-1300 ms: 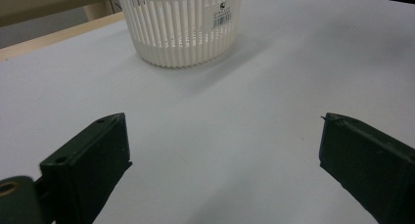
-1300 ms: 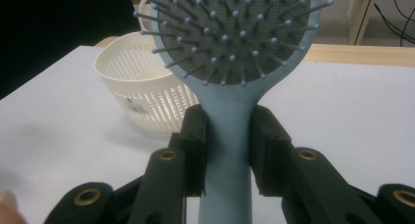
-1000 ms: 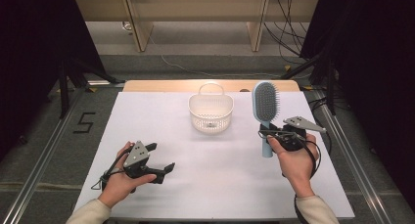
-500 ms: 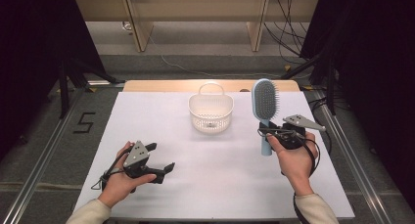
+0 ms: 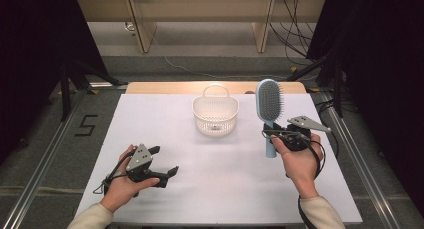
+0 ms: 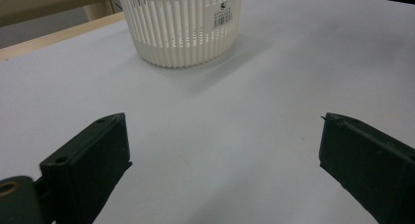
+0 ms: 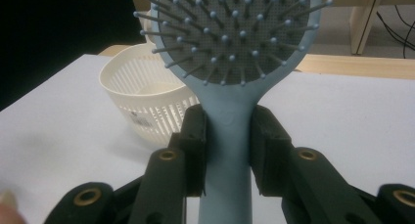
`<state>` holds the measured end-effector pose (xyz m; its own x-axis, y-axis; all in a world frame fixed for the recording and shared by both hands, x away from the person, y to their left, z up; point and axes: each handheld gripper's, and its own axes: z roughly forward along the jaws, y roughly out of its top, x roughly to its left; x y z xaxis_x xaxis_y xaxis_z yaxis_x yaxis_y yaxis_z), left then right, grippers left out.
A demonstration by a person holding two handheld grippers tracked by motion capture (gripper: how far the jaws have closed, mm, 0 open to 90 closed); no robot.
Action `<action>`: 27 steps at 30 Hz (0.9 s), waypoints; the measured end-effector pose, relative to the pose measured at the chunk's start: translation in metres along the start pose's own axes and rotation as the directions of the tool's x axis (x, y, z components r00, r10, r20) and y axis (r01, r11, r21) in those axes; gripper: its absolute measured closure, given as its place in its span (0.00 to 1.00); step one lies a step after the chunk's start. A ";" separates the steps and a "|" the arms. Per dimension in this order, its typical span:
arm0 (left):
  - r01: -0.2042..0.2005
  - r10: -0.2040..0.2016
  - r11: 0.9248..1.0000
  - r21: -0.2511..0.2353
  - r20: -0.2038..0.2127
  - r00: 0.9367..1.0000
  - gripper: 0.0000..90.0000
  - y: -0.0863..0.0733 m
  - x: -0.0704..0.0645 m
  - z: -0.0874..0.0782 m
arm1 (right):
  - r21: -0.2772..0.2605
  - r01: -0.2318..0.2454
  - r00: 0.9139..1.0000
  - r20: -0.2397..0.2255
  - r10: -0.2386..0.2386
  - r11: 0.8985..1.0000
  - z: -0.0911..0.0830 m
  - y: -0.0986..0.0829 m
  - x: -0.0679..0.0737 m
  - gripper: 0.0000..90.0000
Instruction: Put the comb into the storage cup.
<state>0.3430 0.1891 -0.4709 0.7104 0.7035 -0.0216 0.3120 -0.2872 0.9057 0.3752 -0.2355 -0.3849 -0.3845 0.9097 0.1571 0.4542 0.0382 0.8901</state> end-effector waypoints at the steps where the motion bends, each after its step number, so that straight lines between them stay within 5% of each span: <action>1: 0.000 0.000 1.000 0.000 0.000 1.000 0.05 0.000 0.000 0.000 | 0.000 0.003 1.000 0.000 -0.003 1.000 0.000 0.000 0.000 0.79; 27: 0.001 -0.001 1.000 -0.001 0.002 1.000 0.05 0.000 0.000 0.000 | -0.013 0.012 1.000 -0.011 -0.013 1.000 0.007 0.006 0.003 0.79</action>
<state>0.3429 0.1890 -0.4710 0.7111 0.7027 -0.0235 0.3123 -0.2857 0.9060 0.3823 -0.2292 -0.3822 -0.3991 0.9044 0.1508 0.4392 0.0442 0.8973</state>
